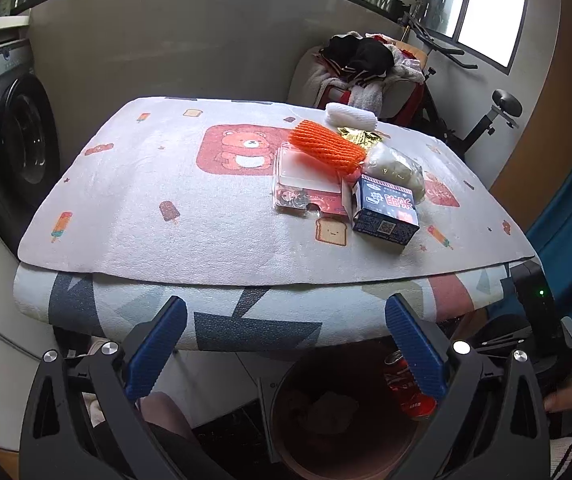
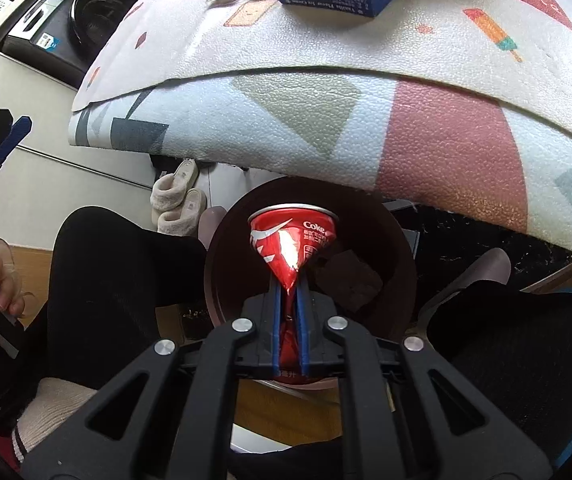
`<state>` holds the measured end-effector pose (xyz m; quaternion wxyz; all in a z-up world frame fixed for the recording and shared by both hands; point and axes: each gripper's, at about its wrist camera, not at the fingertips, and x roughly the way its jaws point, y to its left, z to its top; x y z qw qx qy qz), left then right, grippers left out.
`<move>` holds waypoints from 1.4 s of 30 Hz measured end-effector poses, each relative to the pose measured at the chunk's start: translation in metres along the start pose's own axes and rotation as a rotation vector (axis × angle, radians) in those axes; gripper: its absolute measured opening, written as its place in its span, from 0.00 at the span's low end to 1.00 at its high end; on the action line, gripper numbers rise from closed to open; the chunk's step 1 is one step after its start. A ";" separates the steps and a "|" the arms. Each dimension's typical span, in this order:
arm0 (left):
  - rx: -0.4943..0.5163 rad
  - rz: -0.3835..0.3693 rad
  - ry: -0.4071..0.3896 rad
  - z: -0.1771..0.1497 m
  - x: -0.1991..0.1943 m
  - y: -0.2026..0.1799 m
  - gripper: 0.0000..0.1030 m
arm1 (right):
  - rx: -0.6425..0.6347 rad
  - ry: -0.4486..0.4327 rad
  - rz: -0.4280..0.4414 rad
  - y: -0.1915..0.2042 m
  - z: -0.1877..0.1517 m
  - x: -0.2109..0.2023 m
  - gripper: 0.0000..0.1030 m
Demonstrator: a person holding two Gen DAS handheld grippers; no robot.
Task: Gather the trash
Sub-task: 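Lower the red can into the brown bin and open the right tool, then grasp the gold foil wrapper with the right tool while the left tool grasps the white foam sleeve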
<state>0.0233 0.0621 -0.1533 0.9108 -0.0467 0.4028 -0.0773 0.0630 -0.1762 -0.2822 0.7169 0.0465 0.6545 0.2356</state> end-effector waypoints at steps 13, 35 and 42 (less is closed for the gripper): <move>-0.061 0.056 -0.013 0.006 0.000 0.011 0.94 | 0.006 -0.210 -0.062 -0.009 0.016 -0.041 0.94; -0.156 0.272 -0.194 0.090 0.007 0.065 0.94 | 0.047 -0.556 -0.170 -0.075 0.165 -0.151 0.95; -0.129 0.295 -0.185 0.124 0.040 0.075 0.94 | 0.070 -0.438 -0.182 -0.102 0.274 -0.123 0.94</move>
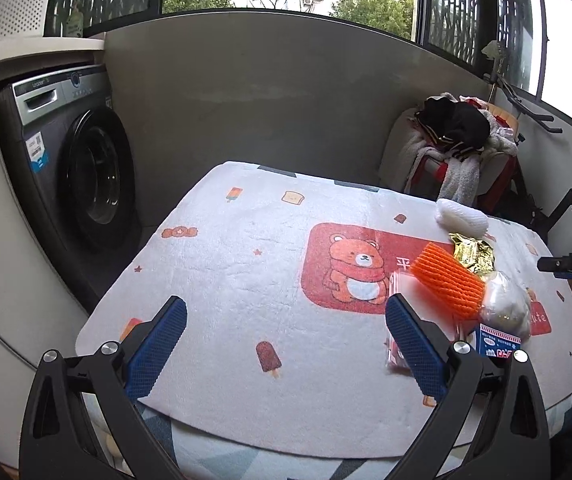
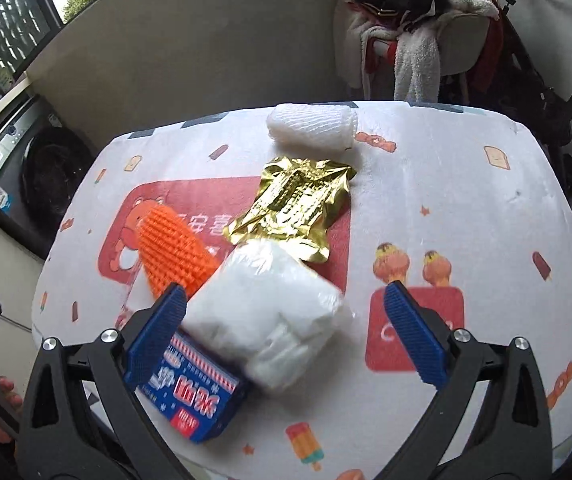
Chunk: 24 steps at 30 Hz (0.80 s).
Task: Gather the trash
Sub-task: 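Grasp the gold foil wrapper with the right tool while the left tool grasps the white foam sleeve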
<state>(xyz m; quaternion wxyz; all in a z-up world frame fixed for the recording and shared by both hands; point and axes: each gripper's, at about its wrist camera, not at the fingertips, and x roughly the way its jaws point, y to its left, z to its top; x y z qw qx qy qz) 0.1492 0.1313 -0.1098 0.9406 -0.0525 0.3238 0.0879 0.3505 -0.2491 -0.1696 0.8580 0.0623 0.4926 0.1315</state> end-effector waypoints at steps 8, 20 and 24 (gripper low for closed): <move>-0.021 -0.074 0.067 0.025 0.043 -0.004 0.94 | 0.149 0.161 -0.046 -0.015 0.070 0.102 0.94; -0.027 -0.172 0.106 0.047 0.089 -0.022 0.94 | 0.146 0.281 -0.108 -0.005 0.081 0.152 0.75; -0.039 -0.253 0.142 0.059 0.104 -0.037 0.94 | 0.166 0.218 0.000 -0.015 0.076 0.120 0.61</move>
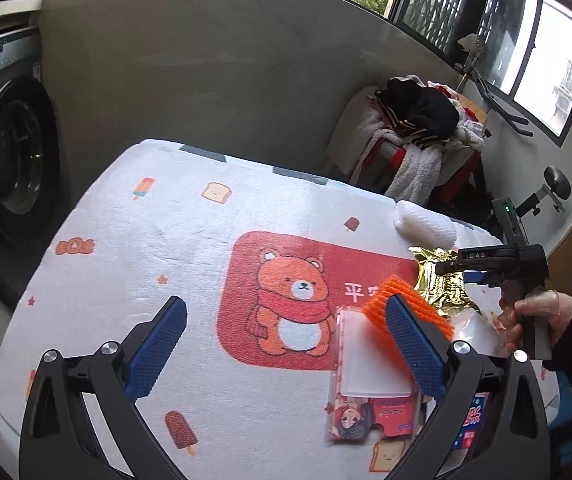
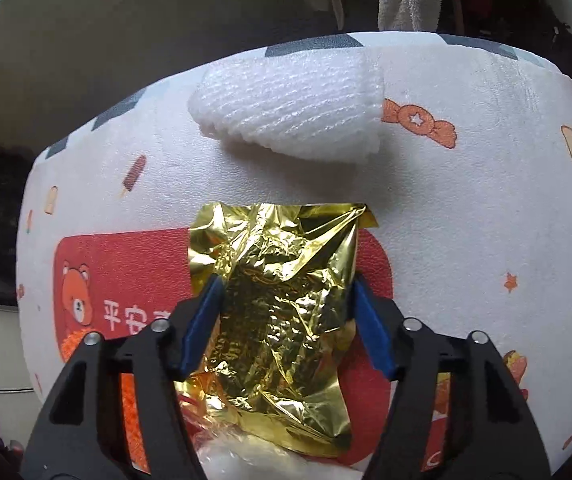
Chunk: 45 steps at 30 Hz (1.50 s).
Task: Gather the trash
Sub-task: 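Grasp the gold foil wrapper with the right tool while the left tool grasps the white foam sleeve, then carry both held items down into the brown bin and open both tools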
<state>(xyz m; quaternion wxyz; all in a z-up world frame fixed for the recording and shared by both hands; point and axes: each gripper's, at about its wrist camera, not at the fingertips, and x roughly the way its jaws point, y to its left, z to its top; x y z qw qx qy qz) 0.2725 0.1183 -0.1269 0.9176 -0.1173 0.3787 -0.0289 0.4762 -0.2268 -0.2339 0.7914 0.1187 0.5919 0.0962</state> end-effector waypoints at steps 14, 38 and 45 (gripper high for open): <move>-0.038 -0.266 0.207 0.083 0.137 -0.128 0.92 | 0.143 -0.308 0.063 -0.121 -0.041 -0.099 0.59; -0.095 -0.168 0.352 0.103 0.249 -0.192 0.27 | 0.205 -0.429 0.074 -0.171 -0.127 -0.148 0.60; 0.164 -0.146 0.249 0.087 0.125 -0.191 0.27 | 0.131 -0.428 0.100 -0.122 -0.149 -0.172 0.60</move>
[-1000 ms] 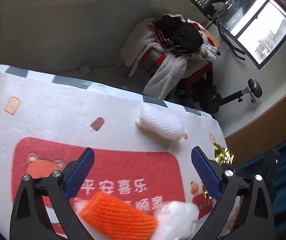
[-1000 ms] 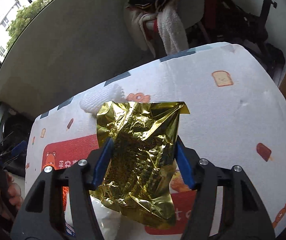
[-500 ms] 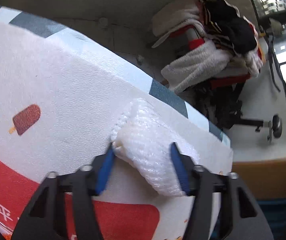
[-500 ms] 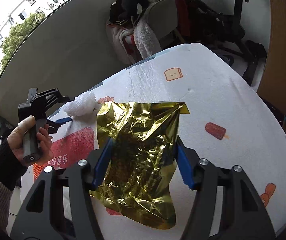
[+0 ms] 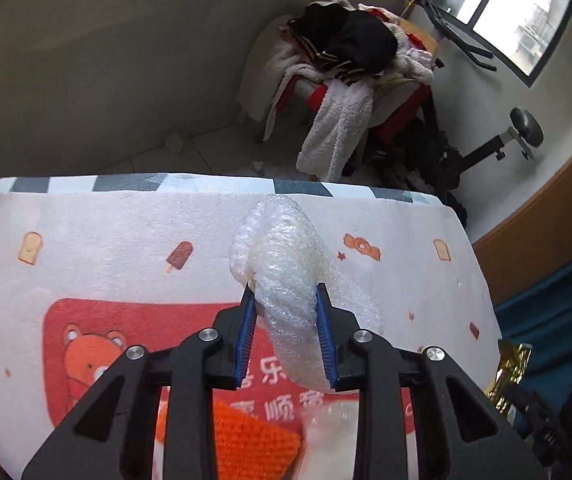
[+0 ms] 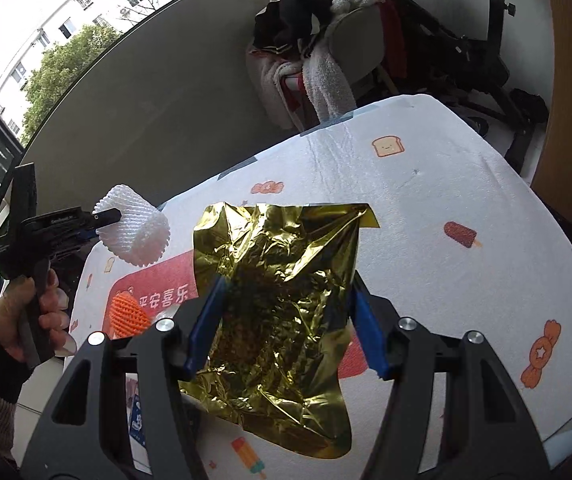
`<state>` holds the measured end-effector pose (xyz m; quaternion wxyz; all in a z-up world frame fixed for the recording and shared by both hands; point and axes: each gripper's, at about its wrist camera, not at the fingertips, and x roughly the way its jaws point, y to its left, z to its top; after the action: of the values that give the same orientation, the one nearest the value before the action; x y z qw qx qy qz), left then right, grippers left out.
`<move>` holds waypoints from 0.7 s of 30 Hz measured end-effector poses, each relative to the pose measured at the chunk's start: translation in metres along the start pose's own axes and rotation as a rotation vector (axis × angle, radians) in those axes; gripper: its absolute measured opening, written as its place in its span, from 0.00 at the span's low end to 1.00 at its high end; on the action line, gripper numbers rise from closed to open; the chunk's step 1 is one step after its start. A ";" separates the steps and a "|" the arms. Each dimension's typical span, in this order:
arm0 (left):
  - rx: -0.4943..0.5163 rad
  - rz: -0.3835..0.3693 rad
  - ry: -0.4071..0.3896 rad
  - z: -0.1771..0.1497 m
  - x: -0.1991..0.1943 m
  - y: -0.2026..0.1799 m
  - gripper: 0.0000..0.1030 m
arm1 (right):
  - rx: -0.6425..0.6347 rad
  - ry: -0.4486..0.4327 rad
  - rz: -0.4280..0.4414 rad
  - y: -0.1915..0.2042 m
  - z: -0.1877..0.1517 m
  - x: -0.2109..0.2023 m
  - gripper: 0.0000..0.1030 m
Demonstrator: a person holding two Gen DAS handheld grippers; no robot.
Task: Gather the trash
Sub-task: 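Carry both held items down into the brown bin and open both tools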
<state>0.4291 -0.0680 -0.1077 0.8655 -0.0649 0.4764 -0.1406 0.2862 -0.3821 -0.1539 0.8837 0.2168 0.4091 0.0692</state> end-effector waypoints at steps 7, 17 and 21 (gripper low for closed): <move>0.058 0.008 -0.058 -0.082 -0.099 0.004 0.28 | -0.095 0.013 0.039 0.054 -0.037 -0.041 0.60; 0.020 0.030 -0.092 -0.208 -0.186 0.023 0.28 | -0.210 0.056 0.035 0.103 -0.105 -0.078 0.61; -0.019 0.022 -0.079 -0.256 -0.198 0.034 0.29 | -0.236 0.077 0.038 0.111 -0.129 -0.081 0.61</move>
<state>0.1193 0.0304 -0.0938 0.8845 -0.0733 0.4439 -0.1237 0.1421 -0.2654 -0.1222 0.8852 0.1160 0.4276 0.1418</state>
